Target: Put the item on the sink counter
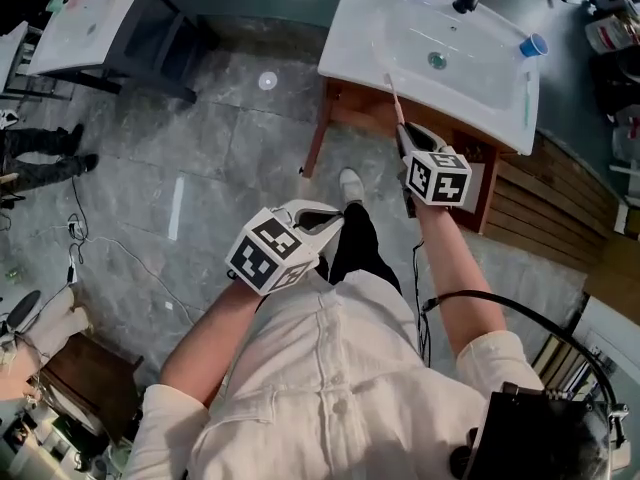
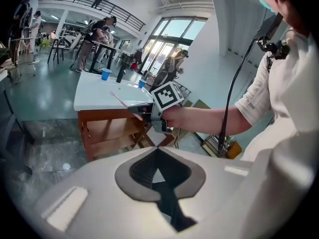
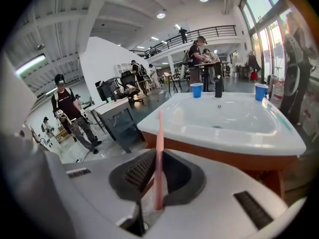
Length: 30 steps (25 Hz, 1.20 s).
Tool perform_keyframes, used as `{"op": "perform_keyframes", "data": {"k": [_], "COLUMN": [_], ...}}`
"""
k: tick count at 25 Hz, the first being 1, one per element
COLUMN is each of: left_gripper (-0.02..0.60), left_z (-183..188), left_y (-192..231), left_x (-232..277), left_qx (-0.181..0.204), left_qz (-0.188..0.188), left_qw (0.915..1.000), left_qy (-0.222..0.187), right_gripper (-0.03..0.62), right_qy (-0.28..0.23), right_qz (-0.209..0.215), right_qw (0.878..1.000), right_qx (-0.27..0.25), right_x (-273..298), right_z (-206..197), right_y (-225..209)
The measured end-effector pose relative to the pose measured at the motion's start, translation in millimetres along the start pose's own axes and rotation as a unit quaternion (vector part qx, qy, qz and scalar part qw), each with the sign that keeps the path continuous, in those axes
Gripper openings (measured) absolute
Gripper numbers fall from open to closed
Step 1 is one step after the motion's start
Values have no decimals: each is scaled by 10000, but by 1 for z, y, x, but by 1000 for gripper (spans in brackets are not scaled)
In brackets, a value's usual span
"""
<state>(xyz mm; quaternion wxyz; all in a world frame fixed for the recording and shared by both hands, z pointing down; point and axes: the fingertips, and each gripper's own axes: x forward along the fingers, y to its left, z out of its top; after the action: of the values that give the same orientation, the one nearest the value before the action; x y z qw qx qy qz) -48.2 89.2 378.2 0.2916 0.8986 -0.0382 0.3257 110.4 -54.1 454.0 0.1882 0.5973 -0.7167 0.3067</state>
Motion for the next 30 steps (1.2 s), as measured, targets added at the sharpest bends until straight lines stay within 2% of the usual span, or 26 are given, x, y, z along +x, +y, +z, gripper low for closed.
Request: {"op": "perform_keyframes", "data": {"k": [7, 14, 23, 30], "left_gripper": [5, 5, 5, 5], "left_z": [-43, -52, -30, -32], "left_y": [-30, -41, -30, 1], "left_x": [8, 41, 105, 129], "left_qx": [114, 238, 249, 6], "left_qz": [-288, -465, -628, -486], "left_qw": [9992, 9977, 9964, 9974], "left_qy": [233, 430, 512, 532], "right_gripper": [41, 41, 42, 43], "right_qy": [172, 344, 531, 714], "right_qz": [-158, -422, -544, -292], "right_qw": [9988, 9955, 9935, 9954], "right_qx": [430, 774, 843, 568], "right_x": [-38, -34, 37, 121], "right_z": [-85, -148, -180, -187], "right_y": [10, -28, -91, -99]}}
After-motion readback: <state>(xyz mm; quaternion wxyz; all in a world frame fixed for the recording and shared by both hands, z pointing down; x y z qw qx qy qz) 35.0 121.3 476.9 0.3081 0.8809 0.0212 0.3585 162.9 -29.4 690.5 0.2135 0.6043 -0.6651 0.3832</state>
